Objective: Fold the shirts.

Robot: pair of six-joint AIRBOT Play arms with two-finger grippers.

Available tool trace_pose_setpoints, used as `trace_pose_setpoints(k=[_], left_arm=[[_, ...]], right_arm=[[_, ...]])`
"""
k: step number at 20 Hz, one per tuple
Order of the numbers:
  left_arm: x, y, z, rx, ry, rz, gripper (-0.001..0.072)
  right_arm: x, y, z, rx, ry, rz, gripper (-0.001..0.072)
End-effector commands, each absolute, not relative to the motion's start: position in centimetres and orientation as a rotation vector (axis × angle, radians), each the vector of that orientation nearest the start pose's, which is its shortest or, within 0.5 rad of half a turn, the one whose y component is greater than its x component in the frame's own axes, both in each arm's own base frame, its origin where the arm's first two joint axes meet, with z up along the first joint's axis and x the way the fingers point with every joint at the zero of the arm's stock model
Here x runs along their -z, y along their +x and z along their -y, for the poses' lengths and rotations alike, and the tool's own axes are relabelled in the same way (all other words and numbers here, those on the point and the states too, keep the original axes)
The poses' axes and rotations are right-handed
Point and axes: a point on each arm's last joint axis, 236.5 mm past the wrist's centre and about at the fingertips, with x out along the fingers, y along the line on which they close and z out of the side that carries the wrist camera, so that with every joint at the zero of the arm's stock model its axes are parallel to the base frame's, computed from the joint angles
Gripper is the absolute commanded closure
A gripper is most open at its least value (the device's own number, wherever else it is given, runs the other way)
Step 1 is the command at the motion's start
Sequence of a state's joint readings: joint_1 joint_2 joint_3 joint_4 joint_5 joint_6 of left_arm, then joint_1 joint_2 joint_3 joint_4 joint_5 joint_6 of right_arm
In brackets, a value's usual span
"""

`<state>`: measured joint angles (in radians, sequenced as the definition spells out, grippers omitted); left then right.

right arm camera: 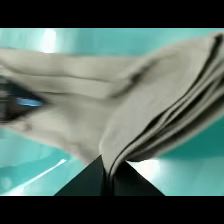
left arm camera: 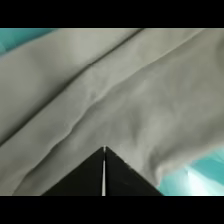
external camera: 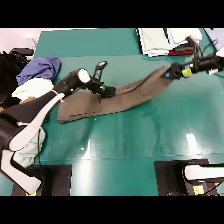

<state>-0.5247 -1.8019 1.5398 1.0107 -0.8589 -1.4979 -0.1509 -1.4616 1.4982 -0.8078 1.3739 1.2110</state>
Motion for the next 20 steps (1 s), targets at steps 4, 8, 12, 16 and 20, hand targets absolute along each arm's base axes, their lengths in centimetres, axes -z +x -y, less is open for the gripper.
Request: trace_pose_setpoints(k=[4, 8, 12, 16, 20], left_arm=[[6.5, 42.6, 37.2, 0.675, -0.206, -1.230, 0.0685], [6.7, 42.5, 36.9, 0.672, -0.183, -1.235, 0.0685], [4.7, 43.7, 35.0, 0.661, -0.196, -1.239, 0.0685], [-4.0, 48.0, 26.6, 0.551, -0.171, -1.060, 0.0685], [-15.7, 49.3, 12.5, 0.316, -0.113, -0.831, 0.0684]], right_arm=[[-19.6, 42.1, -18.7, -0.776, 0.285, -0.962, 0.0700], [-21.4, 41.3, -21.8, -0.827, 0.267, -0.931, 0.0700], [-22.3, 40.7, -24.7, -0.881, 0.251, -0.923, 0.0700], [-22.4, 39.2, -30.3, -0.999, 0.202, -0.926, 0.0699], [-21.7, 36.4, -41.0, -1.208, 0.236, -0.908, 0.0699]])
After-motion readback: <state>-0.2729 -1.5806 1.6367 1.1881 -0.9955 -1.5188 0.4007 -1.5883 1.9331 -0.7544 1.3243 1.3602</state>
